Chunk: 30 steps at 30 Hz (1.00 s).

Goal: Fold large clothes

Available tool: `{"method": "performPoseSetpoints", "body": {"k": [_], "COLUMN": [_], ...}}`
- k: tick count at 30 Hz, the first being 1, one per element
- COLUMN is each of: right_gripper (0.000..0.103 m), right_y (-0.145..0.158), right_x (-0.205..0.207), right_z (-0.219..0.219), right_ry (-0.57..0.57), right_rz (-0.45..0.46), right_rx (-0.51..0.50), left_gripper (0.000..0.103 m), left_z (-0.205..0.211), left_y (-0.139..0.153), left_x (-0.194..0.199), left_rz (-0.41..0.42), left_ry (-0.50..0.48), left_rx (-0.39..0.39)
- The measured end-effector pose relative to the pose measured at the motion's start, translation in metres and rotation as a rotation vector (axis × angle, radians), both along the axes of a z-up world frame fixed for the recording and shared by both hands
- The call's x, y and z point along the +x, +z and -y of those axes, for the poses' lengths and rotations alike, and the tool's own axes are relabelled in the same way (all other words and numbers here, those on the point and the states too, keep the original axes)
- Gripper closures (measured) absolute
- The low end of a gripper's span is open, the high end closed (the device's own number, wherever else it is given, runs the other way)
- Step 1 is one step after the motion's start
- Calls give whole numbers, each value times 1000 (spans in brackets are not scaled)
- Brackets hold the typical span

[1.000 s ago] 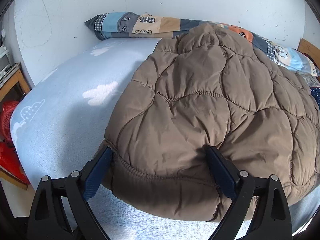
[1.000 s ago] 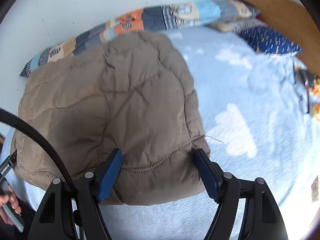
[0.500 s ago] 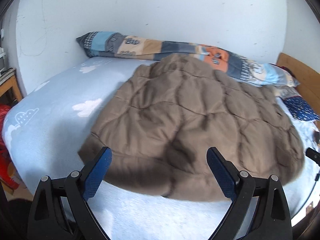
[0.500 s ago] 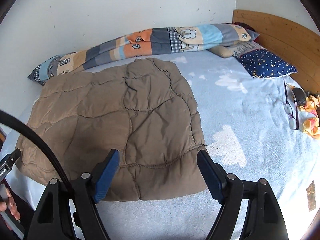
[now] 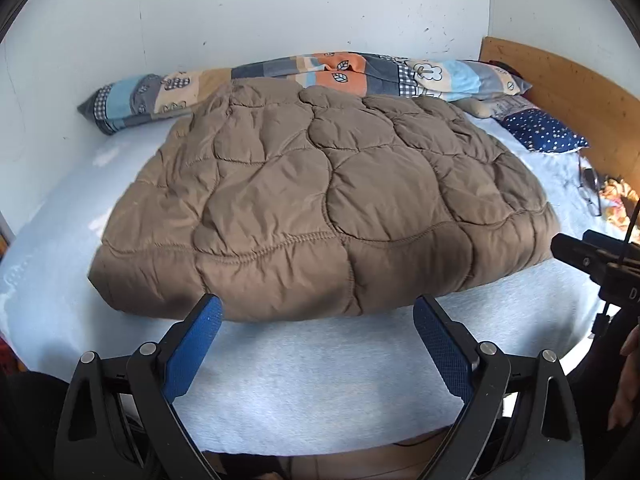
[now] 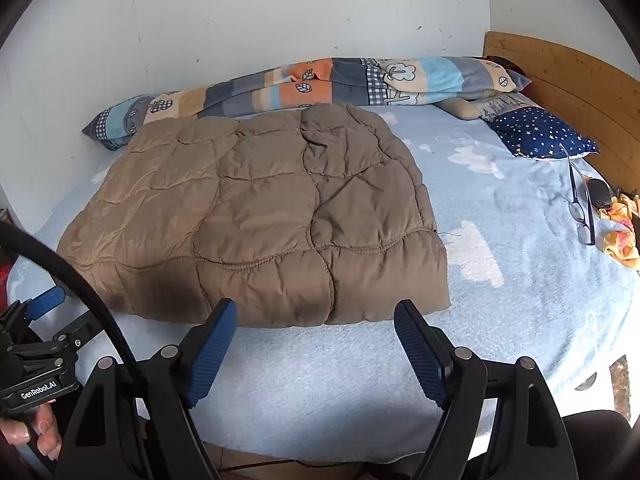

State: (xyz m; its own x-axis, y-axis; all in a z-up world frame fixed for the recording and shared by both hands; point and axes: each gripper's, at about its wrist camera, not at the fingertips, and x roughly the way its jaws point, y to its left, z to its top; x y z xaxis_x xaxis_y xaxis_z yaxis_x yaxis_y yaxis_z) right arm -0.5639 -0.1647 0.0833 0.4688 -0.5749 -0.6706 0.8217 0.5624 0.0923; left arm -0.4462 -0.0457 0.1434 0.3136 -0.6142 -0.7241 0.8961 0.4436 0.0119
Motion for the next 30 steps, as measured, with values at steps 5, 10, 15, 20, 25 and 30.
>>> {"method": "performPoseSetpoints", "body": {"k": [5, 10, 15, 20, 25, 30], "right_gripper": [19, 19, 19, 19, 19, 19], "right_y": [-4, -4, -4, -6, -5, -6], "right_x": [1, 9, 14, 14, 16, 19], "right_z": [8, 7, 6, 8, 8, 7], "right_ry": [-19, -1, 7, -1, 5, 12], "right_rz": [8, -4, -9, -10, -14, -20], "right_rx": [16, 8, -5, -2, -13, -18], "left_gripper": [7, 6, 6, 7, 6, 7], "left_z": [0, 7, 9, 14, 17, 16], "left_y": [12, 19, 28, 34, 28, 24], "left_x": [9, 10, 7, 6, 8, 7], "left_rz": [62, 85, 176, 227, 243, 239], "left_ry": [66, 77, 146, 153, 165, 156], "left_rx": [-8, 18, 32, 37, 66, 77]}}
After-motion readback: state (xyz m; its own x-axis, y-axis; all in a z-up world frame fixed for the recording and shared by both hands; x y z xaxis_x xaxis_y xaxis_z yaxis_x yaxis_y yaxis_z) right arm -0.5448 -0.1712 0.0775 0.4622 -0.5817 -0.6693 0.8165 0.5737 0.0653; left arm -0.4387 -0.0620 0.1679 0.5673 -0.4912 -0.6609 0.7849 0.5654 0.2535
